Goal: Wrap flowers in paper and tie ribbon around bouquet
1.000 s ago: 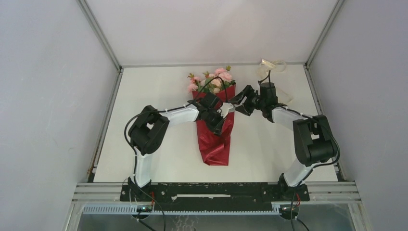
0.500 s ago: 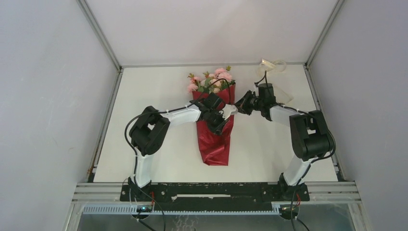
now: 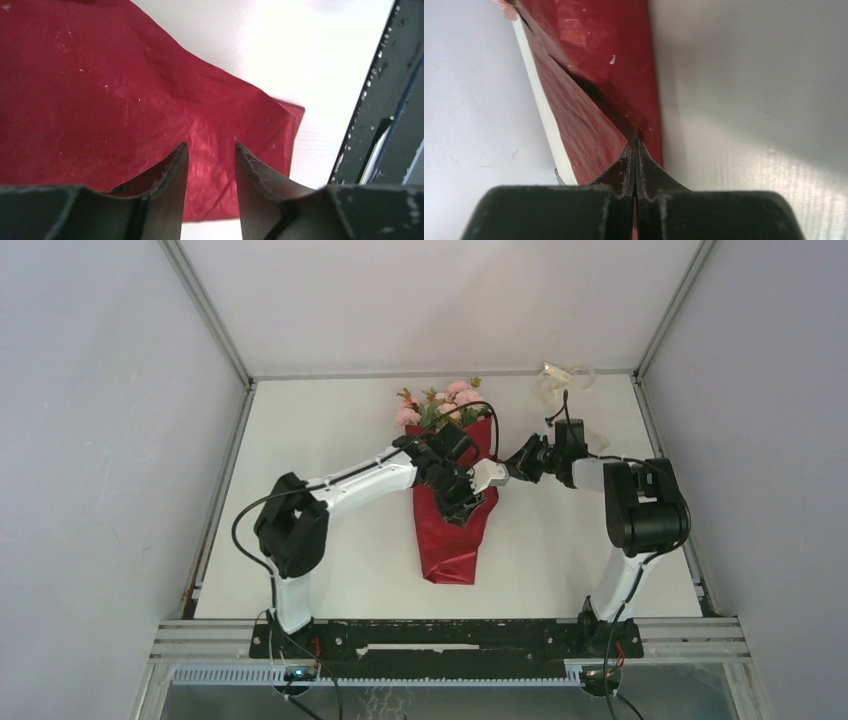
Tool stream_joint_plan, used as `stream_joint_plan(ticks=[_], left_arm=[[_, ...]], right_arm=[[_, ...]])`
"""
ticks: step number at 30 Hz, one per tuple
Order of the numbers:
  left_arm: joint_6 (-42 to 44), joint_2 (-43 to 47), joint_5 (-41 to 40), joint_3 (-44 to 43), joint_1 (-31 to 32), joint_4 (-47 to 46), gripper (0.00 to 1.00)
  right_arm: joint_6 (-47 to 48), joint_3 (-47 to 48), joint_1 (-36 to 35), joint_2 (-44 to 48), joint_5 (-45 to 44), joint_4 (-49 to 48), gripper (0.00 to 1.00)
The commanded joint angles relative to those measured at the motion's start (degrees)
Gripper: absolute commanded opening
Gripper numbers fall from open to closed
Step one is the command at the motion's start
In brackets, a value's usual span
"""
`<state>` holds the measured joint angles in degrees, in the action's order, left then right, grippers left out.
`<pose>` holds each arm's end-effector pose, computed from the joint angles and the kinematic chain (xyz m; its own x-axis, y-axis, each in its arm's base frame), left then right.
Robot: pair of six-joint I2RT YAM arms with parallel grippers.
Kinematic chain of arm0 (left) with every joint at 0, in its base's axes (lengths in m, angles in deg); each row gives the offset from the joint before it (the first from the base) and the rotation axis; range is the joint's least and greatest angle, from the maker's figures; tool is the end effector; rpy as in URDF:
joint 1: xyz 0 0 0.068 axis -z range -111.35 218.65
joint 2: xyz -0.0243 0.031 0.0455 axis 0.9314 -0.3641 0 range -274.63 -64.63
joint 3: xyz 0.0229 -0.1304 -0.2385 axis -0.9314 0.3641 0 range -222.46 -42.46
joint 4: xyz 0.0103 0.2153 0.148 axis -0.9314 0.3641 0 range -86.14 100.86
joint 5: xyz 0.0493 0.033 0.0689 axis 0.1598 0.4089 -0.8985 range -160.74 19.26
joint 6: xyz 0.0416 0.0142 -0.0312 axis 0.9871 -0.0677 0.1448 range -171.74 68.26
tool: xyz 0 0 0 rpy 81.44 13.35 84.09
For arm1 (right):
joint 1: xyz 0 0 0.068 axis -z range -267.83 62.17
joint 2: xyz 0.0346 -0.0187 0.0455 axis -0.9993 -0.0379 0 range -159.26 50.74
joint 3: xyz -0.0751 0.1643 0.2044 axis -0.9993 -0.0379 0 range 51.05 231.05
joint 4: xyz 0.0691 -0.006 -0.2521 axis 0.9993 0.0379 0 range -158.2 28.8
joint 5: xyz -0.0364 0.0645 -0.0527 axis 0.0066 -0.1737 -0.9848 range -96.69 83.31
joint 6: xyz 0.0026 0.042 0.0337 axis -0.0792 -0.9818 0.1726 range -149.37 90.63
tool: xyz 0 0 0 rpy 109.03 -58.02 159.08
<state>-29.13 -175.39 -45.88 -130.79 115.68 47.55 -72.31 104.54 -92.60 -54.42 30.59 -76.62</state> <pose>0.2659 -0.3073 0.2251 -0.2754 0.8075 -0.5216 0.9596 0.1986 -0.1991 0.3595 0.0516 0.1431 -0.8444 0.4735 -0.2506 0.0949 0.5926 0.7999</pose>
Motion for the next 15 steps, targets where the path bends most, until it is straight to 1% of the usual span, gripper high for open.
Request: stream_joint_plan(ticks=[1,4,8,12,15], left_arm=[[4.07,5.51,0.07,0.07,0.13,2.66,0.38],[4.65,4.17,-4.13,3.37,1.83,-0.37,0.36],[7.09,1.71,-8.88,7.21,7.05,-3.66,0.36],[10.64,1.04,-13.31,12.16,14.09,-7.36,0.40],[12.16,0.79,-15.19,15.19,18.01,-9.07,0.42]], right_arm=[[2.57,-0.15,0.81,-1.27,0.88,-3.49,0.00],[2.29,-0.19,1.02,-2.23,0.50,-4.15,0.00],[2.25,-0.15,1.71,-2.97,-0.33,-4.41,0.00],[2.38,-0.15,1.50,-3.46,-0.65,-4.21,0.00],[2.95,-0.15,1.51,-3.48,-1.48,-3.48,0.00]])
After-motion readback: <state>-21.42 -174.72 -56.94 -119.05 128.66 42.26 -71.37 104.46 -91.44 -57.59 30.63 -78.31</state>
